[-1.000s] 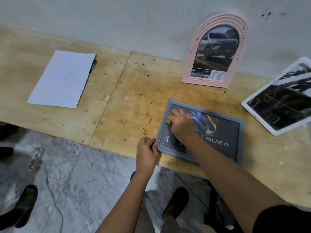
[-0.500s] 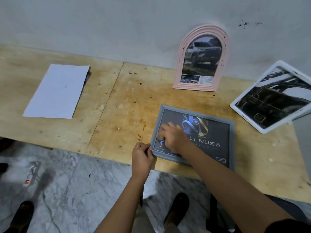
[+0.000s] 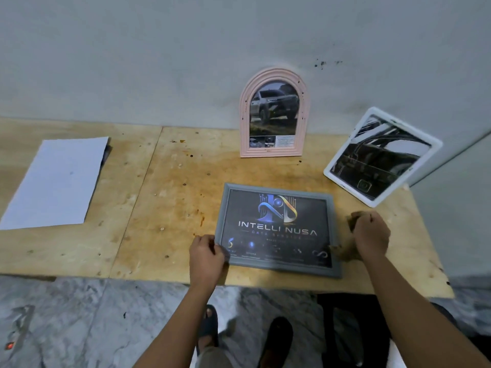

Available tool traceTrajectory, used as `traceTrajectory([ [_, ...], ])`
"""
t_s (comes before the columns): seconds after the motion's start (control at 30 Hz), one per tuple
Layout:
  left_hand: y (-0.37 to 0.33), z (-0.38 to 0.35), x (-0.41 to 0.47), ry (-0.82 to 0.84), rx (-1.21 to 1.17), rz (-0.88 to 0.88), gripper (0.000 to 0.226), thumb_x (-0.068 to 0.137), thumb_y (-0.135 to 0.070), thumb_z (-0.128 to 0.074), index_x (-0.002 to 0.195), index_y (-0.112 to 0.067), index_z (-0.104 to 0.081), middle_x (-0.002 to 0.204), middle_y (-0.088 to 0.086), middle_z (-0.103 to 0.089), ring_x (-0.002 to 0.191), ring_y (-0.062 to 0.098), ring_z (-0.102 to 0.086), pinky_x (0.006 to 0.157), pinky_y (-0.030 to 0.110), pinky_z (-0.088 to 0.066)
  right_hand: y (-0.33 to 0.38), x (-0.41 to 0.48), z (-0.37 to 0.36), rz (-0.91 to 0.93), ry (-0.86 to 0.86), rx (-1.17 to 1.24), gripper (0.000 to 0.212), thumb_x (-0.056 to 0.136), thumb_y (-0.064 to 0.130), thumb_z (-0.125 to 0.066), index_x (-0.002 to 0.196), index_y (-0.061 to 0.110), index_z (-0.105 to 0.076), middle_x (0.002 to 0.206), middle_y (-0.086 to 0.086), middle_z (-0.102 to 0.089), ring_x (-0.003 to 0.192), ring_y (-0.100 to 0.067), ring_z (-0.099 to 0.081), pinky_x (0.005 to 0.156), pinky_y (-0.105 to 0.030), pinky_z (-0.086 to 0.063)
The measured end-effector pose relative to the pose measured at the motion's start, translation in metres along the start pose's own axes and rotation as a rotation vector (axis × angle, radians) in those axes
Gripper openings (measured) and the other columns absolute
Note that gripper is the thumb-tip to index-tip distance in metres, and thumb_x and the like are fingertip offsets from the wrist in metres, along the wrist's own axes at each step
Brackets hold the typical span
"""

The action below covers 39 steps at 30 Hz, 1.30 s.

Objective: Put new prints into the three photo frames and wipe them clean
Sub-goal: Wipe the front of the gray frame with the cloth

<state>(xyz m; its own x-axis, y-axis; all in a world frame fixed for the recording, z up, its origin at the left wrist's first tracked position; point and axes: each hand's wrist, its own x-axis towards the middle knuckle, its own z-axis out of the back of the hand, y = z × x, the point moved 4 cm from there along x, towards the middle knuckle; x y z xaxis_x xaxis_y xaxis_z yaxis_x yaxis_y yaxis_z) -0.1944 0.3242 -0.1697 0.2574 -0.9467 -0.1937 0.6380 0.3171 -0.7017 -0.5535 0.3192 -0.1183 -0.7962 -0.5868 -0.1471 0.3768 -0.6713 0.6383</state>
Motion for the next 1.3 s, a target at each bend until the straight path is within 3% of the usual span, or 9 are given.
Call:
traceTrajectory([
  [0.17, -0.014, -0.006, 0.019, 0.029, 0.025, -0.025, 0.028, 0.091, -0.005, -0.05, 0.117, 0.0, -0.059, 0.111, 0.015, -0.053, 0.101, 0.028, -0.051, 0.083, 0.024, -0.036, -0.027, -0.015, -0.011, -0.067, 0.25, 0.021, 0.024, 0.096, 0.03, -0.043, 0.095, 0.008, -0.053, 0.09, -0.011, -0.052, 0.082, -0.025, -0.046, 0.071, -0.032, -0.034],
  [0.27, -0.019, -0.012, 0.03, 0.05, 0.049, -0.03, 0.029, 0.093, -0.006, -0.047, 0.12, 0.0, -0.057, 0.111, 0.018, -0.051, 0.1, 0.03, -0.05, 0.083, 0.025, -0.035, -0.035, -0.022, -0.024, -0.051, 0.397, -0.029, 0.031, 0.091, 0.038, -0.056, 0.104, 0.01, -0.053, 0.094, -0.006, -0.053, 0.085, -0.022, -0.049, 0.072, -0.03, -0.037],
  [0.47, -0.019, -0.018, 0.042, 0.029, 0.026, 0.071, 0.03, 0.093, -0.003, -0.046, 0.118, 0.0, -0.061, 0.11, 0.02, -0.049, 0.097, 0.033, -0.051, 0.08, 0.024, -0.033, -0.035, -0.022, -0.031, -0.011, 0.346, -0.057, 0.032, 0.081, 0.035, -0.07, 0.09, 0.007, -0.057, 0.091, -0.01, -0.059, 0.081, -0.023, -0.052, 0.067, -0.028, -0.035],
  [0.67, -0.028, -0.019, 0.044, -0.012, -0.029, 0.155, 0.027, 0.09, 0.002, -0.047, 0.111, 0.002, -0.065, 0.108, 0.018, -0.053, 0.089, 0.029, -0.053, 0.072, 0.026, -0.034, -0.037, -0.015, -0.034, -0.075, 0.356, -0.11, 0.043, 0.08, 0.035, -0.071, 0.105, 0.003, -0.06, 0.102, -0.015, -0.063, 0.092, -0.03, -0.057, 0.069, -0.029, -0.038],
  [0.77, -0.027, -0.024, 0.045, -0.021, -0.066, 0.184, 0.03, 0.091, -0.002, -0.047, 0.116, -0.001, -0.064, 0.115, 0.018, -0.057, 0.09, 0.029, -0.057, 0.075, 0.031, -0.045, -0.037, -0.013, -0.034, -0.093, 0.359, -0.119, 0.041, 0.081, 0.035, -0.07, 0.106, 0.003, -0.061, 0.102, -0.016, -0.064, 0.089, -0.03, -0.057, 0.07, -0.029, -0.039],
  [0.9, -0.028, -0.026, 0.042, -0.054, -0.138, 0.225, 0.029, 0.092, -0.003, -0.045, 0.113, -0.006, -0.065, 0.105, 0.016, -0.065, 0.083, 0.031, -0.062, 0.073, 0.037, -0.053, -0.04, -0.008, -0.035, -0.119, 0.354, -0.104, 0.038, 0.08, 0.035, -0.071, 0.1, 0.004, -0.064, 0.098, -0.016, -0.065, 0.08, -0.026, -0.053, 0.069, -0.029, -0.041],
  [1.1, -0.043, -0.016, 0.044, -0.081, -0.297, 0.268, 0.021, 0.096, -0.008, -0.044, 0.113, -0.007, -0.055, 0.095, 0.008, -0.061, 0.074, 0.023, -0.057, 0.062, 0.031, -0.045, -0.038, -0.01, -0.034, -0.118, 0.38, 0.021, 0.039, 0.077, 0.034, -0.073, 0.1, 0.003, -0.065, 0.098, -0.016, -0.065, 0.084, -0.027, -0.056, 0.069, -0.031, -0.042],
  [1.2, -0.052, -0.006, 0.051, -0.11, -0.361, 0.224, 0.022, 0.097, -0.017, -0.043, 0.115, -0.01, -0.054, 0.105, 0.011, -0.06, 0.085, 0.028, -0.06, 0.076, 0.043, -0.054, -0.031, -0.012, -0.033, -0.106, 0.397, 0.105, 0.039, 0.076, 0.039, -0.073, 0.096, 0.006, -0.066, 0.096, -0.013, -0.065, 0.086, -0.027, -0.059, 0.071, -0.034, -0.046],
  [1.3, -0.058, 0.008, 0.058, -0.156, -0.356, 0.169, 0.032, 0.097, -0.023, -0.042, 0.12, -0.006, -0.057, 0.114, 0.015, -0.058, 0.102, 0.032, -0.056, 0.089, 0.046, -0.048, -0.012, -0.014, -0.032, -0.038, 0.424, 0.19, 0.035, 0.08, 0.035, -0.071, 0.102, 0.009, -0.064, 0.096, -0.008, -0.064, 0.086, -0.022, -0.057, 0.071, -0.031, -0.043],
])
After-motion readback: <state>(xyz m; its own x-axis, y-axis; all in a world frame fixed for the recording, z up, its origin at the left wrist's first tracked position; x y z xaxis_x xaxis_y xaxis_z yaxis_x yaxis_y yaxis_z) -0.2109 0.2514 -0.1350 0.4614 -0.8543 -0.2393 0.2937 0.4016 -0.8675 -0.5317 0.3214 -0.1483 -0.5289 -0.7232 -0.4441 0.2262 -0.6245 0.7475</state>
